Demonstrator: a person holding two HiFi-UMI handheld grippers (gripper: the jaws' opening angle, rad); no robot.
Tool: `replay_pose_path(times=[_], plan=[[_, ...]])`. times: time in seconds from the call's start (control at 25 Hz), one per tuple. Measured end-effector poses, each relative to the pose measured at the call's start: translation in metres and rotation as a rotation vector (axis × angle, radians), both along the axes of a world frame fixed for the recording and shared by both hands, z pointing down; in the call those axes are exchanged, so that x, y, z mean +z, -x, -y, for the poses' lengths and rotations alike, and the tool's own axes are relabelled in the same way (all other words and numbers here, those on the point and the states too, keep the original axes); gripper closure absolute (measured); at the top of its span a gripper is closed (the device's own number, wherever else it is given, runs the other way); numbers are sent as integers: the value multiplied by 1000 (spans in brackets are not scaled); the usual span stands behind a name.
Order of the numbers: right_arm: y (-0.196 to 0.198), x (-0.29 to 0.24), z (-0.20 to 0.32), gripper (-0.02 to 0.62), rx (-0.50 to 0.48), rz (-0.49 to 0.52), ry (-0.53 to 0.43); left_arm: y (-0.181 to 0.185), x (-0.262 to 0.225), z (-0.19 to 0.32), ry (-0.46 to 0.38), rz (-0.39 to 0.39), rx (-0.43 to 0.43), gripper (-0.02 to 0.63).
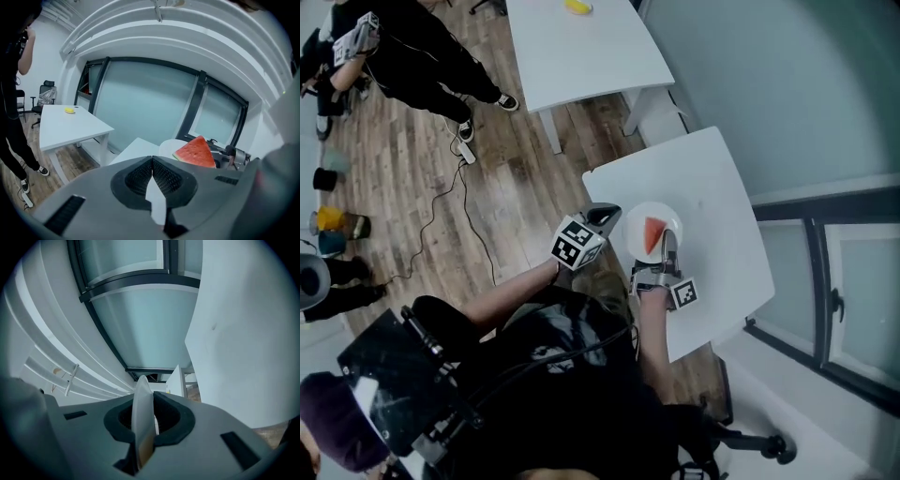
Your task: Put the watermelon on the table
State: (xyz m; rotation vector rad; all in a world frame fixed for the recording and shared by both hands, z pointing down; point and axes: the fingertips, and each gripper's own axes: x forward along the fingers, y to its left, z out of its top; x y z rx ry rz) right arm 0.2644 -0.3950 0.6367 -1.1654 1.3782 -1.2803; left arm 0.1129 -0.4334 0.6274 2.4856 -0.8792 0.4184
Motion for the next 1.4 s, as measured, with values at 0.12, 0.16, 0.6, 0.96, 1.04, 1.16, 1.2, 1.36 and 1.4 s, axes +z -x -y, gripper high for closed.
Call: replay_pose_path(times=[0.12, 0.16, 0.6, 0.96, 1.04, 1.16, 1.2, 1.36, 1.4], plan=[[-19, 34, 37, 566, -14, -25, 43, -18, 34, 32, 22, 30, -12, 600], [-24, 43, 49, 566, -16, -29, 51, -23, 44, 41, 34, 40, -22, 600], [-59, 119, 160, 566, 38, -134, 187, -40, 68, 122, 99, 34, -140, 600], [-82, 183, 228, 566, -34, -509, 378, -43, 106, 157, 171, 84, -157, 600], [-87, 194, 234, 559, -110, -722, 438, -40, 109, 159, 195, 74, -173, 600], [-92, 205, 242, 531, -176, -941, 492, -32, 108, 164, 217, 56, -195, 600], [-92, 206, 245, 523, -195, -995, 482, -31, 106, 165, 218, 50, -198, 600], [-89, 194, 254, 505, -245, -1215, 417, -29, 97, 161, 203, 50, -190, 600], [-90, 192, 254, 502, -249, -1260, 420, -29, 96, 160, 199, 50, -187, 600]])
